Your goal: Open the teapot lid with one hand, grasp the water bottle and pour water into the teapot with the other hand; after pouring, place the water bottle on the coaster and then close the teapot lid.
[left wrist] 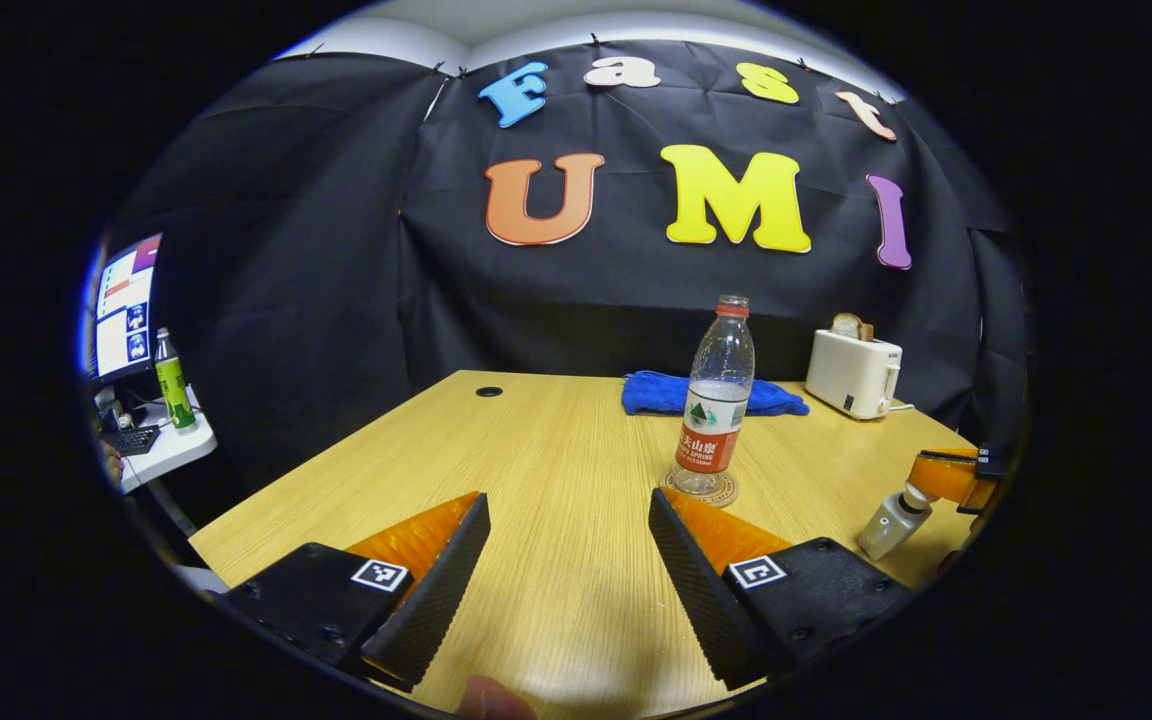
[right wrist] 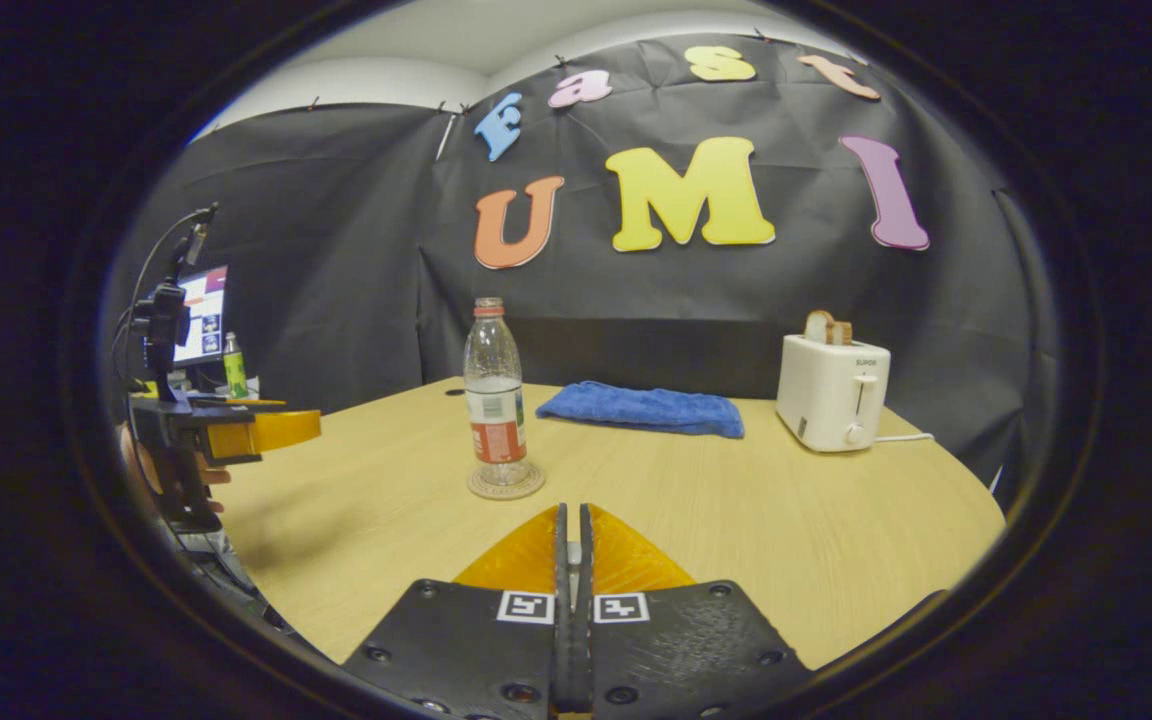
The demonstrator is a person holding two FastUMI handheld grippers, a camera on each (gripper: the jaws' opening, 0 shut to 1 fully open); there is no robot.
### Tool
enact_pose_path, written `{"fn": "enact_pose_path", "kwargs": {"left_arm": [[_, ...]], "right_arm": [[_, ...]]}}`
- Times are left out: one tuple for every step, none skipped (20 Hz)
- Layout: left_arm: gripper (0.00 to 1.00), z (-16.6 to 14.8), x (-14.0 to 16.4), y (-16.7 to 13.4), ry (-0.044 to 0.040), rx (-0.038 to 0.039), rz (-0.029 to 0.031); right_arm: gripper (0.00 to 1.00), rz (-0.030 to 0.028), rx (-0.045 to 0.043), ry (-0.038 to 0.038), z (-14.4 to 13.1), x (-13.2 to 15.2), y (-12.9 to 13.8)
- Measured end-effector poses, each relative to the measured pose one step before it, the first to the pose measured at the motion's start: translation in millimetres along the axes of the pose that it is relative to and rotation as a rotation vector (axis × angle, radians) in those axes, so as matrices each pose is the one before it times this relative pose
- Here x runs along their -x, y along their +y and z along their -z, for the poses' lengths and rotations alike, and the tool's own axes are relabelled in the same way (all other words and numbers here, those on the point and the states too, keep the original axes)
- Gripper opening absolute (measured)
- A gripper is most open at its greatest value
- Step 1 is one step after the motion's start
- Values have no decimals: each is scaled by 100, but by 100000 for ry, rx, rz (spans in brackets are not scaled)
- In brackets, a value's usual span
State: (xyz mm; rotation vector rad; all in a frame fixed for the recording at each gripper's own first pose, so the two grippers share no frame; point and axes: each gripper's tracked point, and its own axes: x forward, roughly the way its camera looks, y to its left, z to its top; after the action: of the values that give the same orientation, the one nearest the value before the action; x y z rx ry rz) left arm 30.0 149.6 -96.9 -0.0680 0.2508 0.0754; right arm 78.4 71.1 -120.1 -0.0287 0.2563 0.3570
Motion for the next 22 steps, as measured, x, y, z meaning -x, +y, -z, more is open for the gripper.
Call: {"fn": "enact_pose_path", "kwargs": {"left_arm": [[100,-24,483,143,-378,1088,-220],[100,-135,466,14,-802,723,-233],[100,-267,291,-10,-796,598,-513],[100,-307,-684,238,-742,510,-389],[100,-137,99,-48,-376,410,2],[100,-128,143,-108,-271,148,217],[100,-104,92,-134,-339,-138,27],[100,-77,53,-7,-469,-475,-163],[100,-48,26,-38,-278,-565,-285],[100,-110,69,-58,-226,-438,107],[100,-55,122,-229,-154,-252,312],[100,-235,94,-239,-441,-308,119],[100,-328,118,-238,-696,-364,233],[100,-391,153,-333,-902,-153,365],[100,-628,215,-509,-1489,-222,630],[100,-655,246,-701,-1689,-55,992],[100,-842,374,-912,-2366,51,1400],[100,-628,297,-675,-1573,-666,338],[100,-581,228,-640,-1115,-980,-613],[100,-421,260,-766,-1020,-908,-725],[100,-547,367,-1034,-769,-754,-313],[100,-327,384,-1374,-789,-137,627]], "right_arm": [[0,146,-310,282,-11,-173,-174],[0,-97,-318,390,317,-19,-46],[0,-117,-181,348,67,-185,-61],[0,-329,-65,202,166,-72,123],[0,93,394,-908,-75,195,88],[0,303,508,-150,38,-60,-219],[0,-160,-49,410,213,-79,-9],[0,-271,-427,404,391,-147,43],[0,-121,-217,338,218,-142,24],[0,-184,-146,-172,75,37,-18],[0,402,114,-1111,-218,113,-100],[0,746,478,-297,142,174,4],[2,-559,387,35,-42,35,190],[5,189,103,-647,-80,-39,49],[7,5,-314,-1716,-616,445,43],[12,383,-100,-2375,-807,223,-14],[32,168,-476,-3328,-1025,757,-40],[44,1543,-784,-2992,-998,551,-202],[62,2691,-657,-3097,-1211,672,-527],[80,4024,161,-2396,-877,847,-805],[98,4658,48,-2106,-1089,945,-1076],[96,5007,722,-1288,-627,540,-1007]]}}
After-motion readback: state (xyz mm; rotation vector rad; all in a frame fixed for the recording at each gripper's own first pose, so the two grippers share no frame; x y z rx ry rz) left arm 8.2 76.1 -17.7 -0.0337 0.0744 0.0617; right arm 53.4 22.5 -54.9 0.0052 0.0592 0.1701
